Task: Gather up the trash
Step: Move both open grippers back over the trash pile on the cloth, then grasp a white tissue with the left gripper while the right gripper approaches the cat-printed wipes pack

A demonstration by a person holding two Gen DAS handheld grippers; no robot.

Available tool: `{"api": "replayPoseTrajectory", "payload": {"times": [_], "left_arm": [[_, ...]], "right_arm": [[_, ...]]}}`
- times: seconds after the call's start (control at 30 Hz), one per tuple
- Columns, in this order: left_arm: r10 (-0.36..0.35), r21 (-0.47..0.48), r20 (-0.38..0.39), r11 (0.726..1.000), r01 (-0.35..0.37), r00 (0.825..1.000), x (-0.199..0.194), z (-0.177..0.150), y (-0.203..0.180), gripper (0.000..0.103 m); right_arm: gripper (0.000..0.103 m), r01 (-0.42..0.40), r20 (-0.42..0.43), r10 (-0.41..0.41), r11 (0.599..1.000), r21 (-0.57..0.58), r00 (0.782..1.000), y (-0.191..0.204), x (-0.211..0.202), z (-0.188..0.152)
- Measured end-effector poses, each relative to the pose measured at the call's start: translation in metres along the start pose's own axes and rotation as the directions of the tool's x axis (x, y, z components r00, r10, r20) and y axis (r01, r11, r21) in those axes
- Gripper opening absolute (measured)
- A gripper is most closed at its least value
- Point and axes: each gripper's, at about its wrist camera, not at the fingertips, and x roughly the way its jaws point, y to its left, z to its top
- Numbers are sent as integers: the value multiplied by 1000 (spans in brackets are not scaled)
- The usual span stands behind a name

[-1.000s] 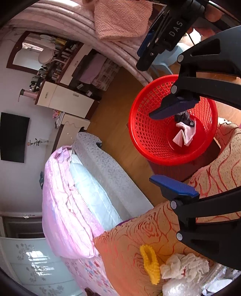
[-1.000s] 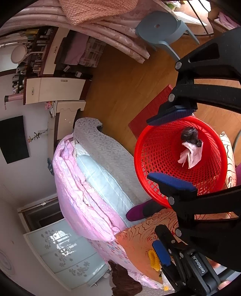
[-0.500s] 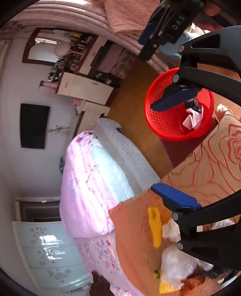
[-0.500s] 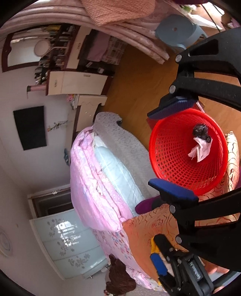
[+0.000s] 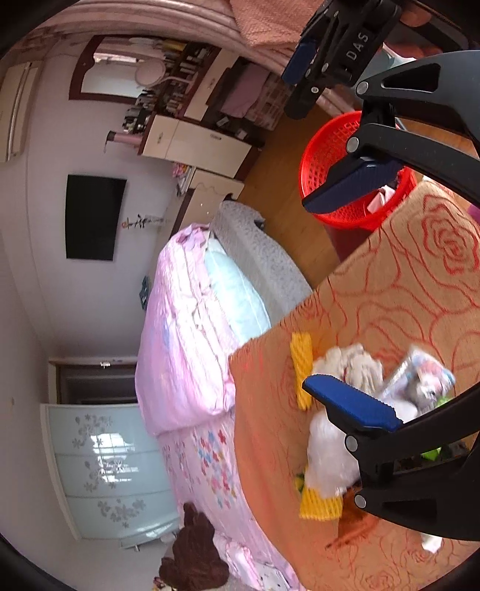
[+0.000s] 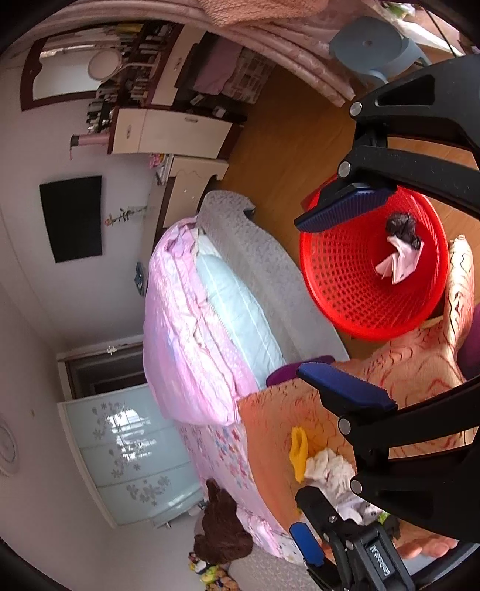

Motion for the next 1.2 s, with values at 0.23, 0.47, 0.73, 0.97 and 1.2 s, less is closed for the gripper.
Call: {"api": "replayPoseTrajectory", "payload": {"times": [0.23,0.47,0.73,0.97,1.2], "left_arm": [[59,-49,-3,997,-59,998,-20,-5,43,86],[160,-117,-14,980,-160,987,-41,-16,102,86],[295,-226,-64,926,-302,953,-69,-33,191,86],[334,-255,-142,897,-361,932,-77,-55,242,85],[278,-250,-191,914,-320,942,-66,-77,245,85]], "right_arm": [[75,-77,-10,77,996,-34,997,28,-8,-3],[75,-122,-41,119,990,-75,992,53,-4,-9],[75,-163,-80,154,981,-109,985,73,0,-16],[75,-196,-101,183,972,-131,978,90,4,-20],[75,-225,-133,206,963,-149,969,104,8,-27]]}}
